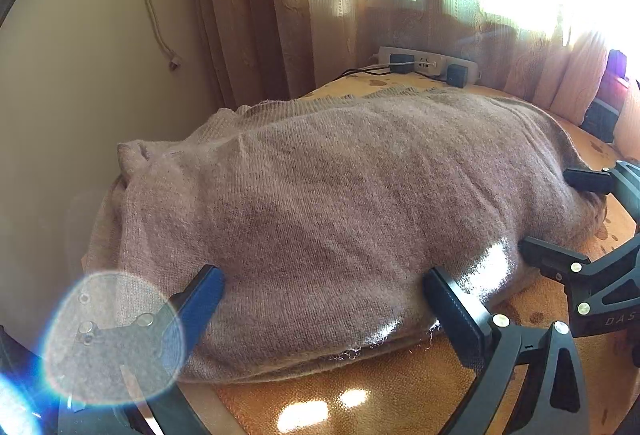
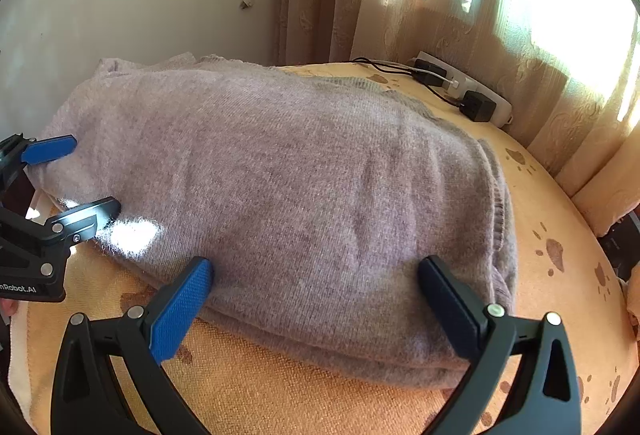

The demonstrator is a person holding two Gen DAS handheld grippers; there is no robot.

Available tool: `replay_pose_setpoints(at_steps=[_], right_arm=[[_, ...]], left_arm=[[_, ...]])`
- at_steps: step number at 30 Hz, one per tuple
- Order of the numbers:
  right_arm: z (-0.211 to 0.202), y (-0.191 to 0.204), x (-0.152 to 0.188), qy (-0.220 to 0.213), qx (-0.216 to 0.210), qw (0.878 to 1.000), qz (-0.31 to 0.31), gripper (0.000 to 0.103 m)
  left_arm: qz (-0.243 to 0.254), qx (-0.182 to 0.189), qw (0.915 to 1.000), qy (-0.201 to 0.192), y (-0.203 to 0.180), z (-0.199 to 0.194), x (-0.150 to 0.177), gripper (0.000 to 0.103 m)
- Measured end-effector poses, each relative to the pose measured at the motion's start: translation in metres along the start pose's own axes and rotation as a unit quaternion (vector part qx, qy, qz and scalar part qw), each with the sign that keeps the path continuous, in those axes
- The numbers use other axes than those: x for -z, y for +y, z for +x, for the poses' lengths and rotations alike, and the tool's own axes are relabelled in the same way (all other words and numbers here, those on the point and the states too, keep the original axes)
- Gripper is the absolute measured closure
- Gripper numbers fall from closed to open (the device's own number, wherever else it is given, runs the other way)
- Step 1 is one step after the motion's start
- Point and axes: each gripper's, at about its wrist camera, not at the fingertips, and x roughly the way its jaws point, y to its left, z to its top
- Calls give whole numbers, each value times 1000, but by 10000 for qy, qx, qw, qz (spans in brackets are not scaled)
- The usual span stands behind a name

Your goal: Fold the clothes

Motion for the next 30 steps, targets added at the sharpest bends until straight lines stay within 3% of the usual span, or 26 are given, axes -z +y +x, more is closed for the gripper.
replay_pose_setpoints(at_steps=[4,9,14,17,23,26,30], right_arm=[[1,-2,0,28,-34,10000,10,1],[-3,1,0,-8,145,9999,3,0],[-21,-24,-4,-158,-274,9952,927,0],[-34,-37,-15,-360,-429,9904,1261,0],[-25,-23,-33,-295,-649,9911,1122,0],[1,-10,-27,102,-446,9947,920,0],[6,-3,-16,96,-301,9979,567,1]], left_arm=[[42,-8,10000,-2,-2,0,1,1],[-94,298,9995,-35,7,-2,2,1],[-819,876,9927,-154,41,-25,-10,1],[-1217,506,9909,-281,69,-36,-19,1],[-1503,45,9877,437,100,2,-10,1],[-1850,447,9809,413,114,11,3,1],[-1872,545,9797,459,119,9,3,1]])
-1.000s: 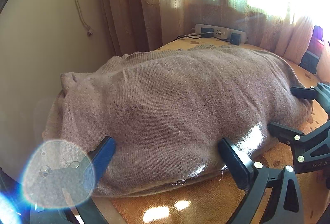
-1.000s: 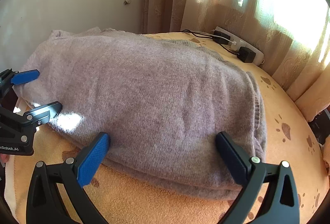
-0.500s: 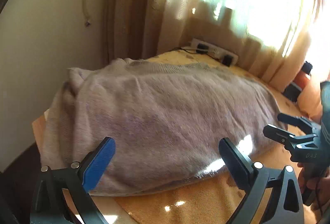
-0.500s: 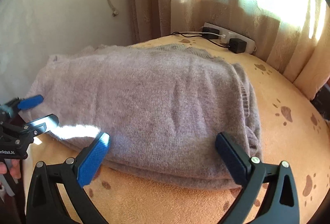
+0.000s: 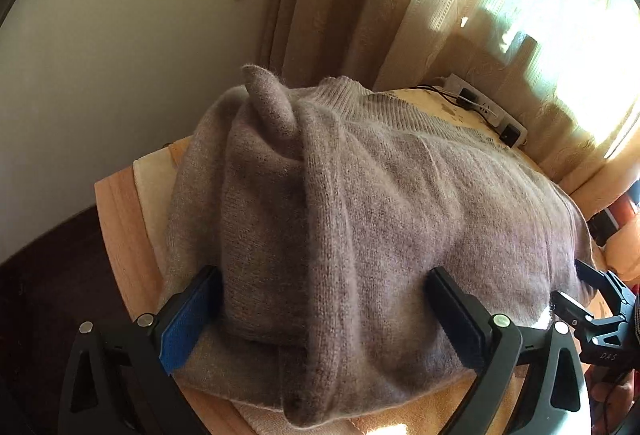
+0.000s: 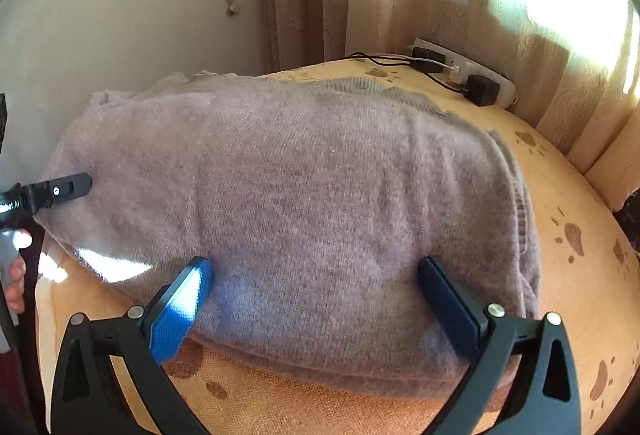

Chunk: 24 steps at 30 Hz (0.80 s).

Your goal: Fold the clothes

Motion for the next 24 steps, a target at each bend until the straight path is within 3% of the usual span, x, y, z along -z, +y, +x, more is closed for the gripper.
replay_pose_setpoints(at_steps=[2,5,10,14,17,20,24], right_arm=[[-4,-6,-1,-5,-145,9999,52,1],[-23,-35,-10,-342,-473,9963,622,0],[-28,-104,-48,-604,-280,9868,1475,0],[-6,-128,-85,-396,-604,9836,1650,0],[22,-120,-108,-124,-927,9830,1582,0],[55,-103,-126,248,-1177,9810,1519,0],[109,-92,-134,925,-519,9837,1455,0]], left_arm=[[-22,-25,10000,-51,-5,-6,-6,1],[59,-12,9992,-387,-20,-18,-23,1],[403,-2,9979,-511,-51,-5,-66,1],[266,-27,9996,-18,-62,41,-98,1],[158,-210,9989,380,-62,72,-111,1],[193,-514,9972,504,-60,90,-113,1],[247,-573,9969,472,-59,94,-111,1]])
